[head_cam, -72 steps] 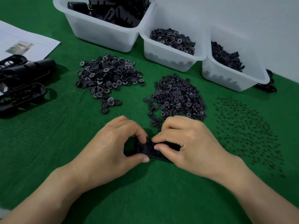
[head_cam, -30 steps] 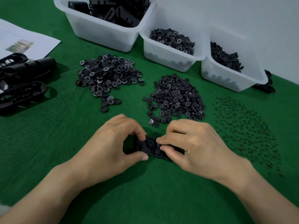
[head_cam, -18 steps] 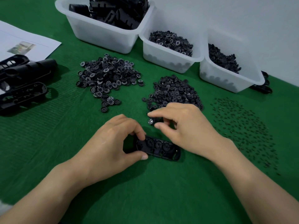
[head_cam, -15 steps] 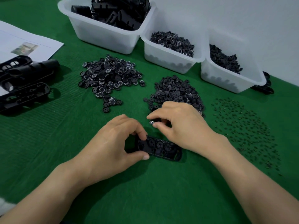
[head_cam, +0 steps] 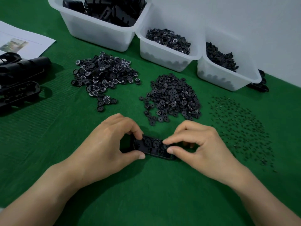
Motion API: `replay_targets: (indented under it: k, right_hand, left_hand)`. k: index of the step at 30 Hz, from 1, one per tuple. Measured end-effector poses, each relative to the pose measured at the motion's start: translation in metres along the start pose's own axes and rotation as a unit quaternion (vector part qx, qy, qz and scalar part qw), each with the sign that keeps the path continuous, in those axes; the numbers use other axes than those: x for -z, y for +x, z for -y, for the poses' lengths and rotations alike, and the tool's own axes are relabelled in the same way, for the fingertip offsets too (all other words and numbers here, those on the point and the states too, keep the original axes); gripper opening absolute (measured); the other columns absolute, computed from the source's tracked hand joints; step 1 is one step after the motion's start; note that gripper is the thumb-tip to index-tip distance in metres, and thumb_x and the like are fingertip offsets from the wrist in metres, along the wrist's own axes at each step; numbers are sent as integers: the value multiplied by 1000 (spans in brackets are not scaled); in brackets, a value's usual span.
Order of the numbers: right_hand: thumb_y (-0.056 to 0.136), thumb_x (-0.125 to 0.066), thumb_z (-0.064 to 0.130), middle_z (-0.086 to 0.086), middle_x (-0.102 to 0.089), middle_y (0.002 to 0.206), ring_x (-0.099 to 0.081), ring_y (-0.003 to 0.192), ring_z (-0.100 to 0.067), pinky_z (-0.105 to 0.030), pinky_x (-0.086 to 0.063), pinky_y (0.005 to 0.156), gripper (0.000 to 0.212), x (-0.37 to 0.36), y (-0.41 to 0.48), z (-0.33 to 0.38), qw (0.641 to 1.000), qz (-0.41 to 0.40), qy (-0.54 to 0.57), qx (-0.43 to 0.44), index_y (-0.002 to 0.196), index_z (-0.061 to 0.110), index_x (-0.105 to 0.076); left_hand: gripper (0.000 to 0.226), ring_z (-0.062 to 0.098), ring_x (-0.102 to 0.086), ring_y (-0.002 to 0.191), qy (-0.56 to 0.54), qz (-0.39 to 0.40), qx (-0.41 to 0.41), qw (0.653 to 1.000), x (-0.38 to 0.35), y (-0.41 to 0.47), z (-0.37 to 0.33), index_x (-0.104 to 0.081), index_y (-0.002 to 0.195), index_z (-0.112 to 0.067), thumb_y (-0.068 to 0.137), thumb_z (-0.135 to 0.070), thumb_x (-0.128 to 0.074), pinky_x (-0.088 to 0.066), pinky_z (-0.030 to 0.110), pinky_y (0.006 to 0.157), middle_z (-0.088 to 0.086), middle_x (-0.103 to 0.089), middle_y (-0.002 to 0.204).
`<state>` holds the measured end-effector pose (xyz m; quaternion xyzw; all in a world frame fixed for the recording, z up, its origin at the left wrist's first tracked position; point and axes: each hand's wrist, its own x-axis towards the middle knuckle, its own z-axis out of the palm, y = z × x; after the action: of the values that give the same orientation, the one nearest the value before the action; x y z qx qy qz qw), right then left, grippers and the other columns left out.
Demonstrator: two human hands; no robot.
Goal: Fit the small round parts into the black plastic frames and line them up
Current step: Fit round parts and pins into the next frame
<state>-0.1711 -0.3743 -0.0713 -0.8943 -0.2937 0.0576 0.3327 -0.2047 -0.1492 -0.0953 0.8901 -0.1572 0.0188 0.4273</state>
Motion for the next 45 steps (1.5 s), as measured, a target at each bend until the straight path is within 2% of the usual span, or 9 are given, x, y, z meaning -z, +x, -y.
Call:
replay_targets:
  k: [8, 14, 19, 25, 30, 35, 39, 42, 45]
  right_hand:
    - [76, -75, 21, 5, -61, 78, -58, 69, -10, -32, -51, 60, 12, -7, -1, 2, 996, -29, -75, 40, 88, 20, -76]
    - [78, -72, 10, 12, -63, 81, -57, 72, -2, -8, -40, 64, 18, 3, 0, 0, 1000, -16, -22, 5, 90, 23, -73]
    - [81, -66, 5, 9, -59, 85, -57, 78, -7, -16, -43, 70, 19, 1, -3, 2, 1000, 5, -23, 10, 87, 21, -73]
    - [82, -62, 5, 9, -67, 81, -59, 68, -9, -16, -45, 59, 25, 49, -19, -17, 987, -138, 43, -70, 85, 29, -68]
    - [80, -64, 2, 2, -69, 77, -59, 69, -29, -35, -51, 62, 30, 80, -64, -45, 973, -165, 61, -147, 83, 32, -67]
    - [79, -66, 4, -2, -68, 75, -60, 64, -17, -16, -49, 56, 25, 95, -100, -71, 965, -172, 71, -184, 85, 29, -68]
    - [79, -67, 4, 1, -67, 72, -59, 61, -8, -13, -48, 56, 23, 106, -119, -88, 960, -185, 64, -201, 84, 27, -69]
    - [77, -70, 5, 2, -67, 71, -57, 59, -13, -16, -48, 54, 22, 113, -127, -96, 960, -183, 47, -208, 81, 26, -70]
    - [74, -73, 10, 4, -63, 69, -45, 52, -9, -12, -37, 48, 19, 114, -129, -99, 971, -132, -25, -200, 75, 28, -70]
  left_hand:
    - [31, 7, -55, 92, 3, -2, 2, 1000, 0, 0, -1, -57, 83, -27, 61, -44, -71, -47, 28, 78, -15, -59, 92]
    - [33, 5, -55, 93, -3, 0, 3, 1000, 0, 0, -1, -56, 83, -29, 61, -52, -64, -48, 27, 79, -17, -59, 92]
    - [33, 4, -55, 91, 6, 3, -1, 1000, 0, 1, -1, -56, 83, -29, 61, -53, -62, -46, 23, 77, -18, -59, 92]
    - [29, 0, -52, 93, 15, 47, -5, 999, -13, 3, -16, -55, 84, -33, 63, -45, -69, -41, 19, 83, -20, -58, 92]
    - [29, -2, -50, 95, 10, 97, -29, 995, -46, 4, -40, -53, 83, -37, 64, -57, -60, -36, 14, 87, -23, -56, 91]
    - [26, -5, -42, 99, 14, 126, -57, 990, -87, 14, -70, -48, 86, -42, 67, -49, -64, -32, 8, 86, -30, -50, 90]
    - [31, -8, -37, 103, 4, 128, -62, 990, -118, 20, -91, -45, 93, -46, 70, -46, -66, -26, 4, 88, -34, -44, 90]
    - [40, -9, -35, 105, -5, 112, -55, 992, -137, 22, -103, -49, 106, -42, 71, -44, -69, -26, 5, 91, -34, -42, 94]
    - [48, -10, -34, 104, -3, 104, -51, 993, -150, 25, -112, -50, 115, -39, 71, -44, -69, -18, 2, 95, -34, -42, 99]
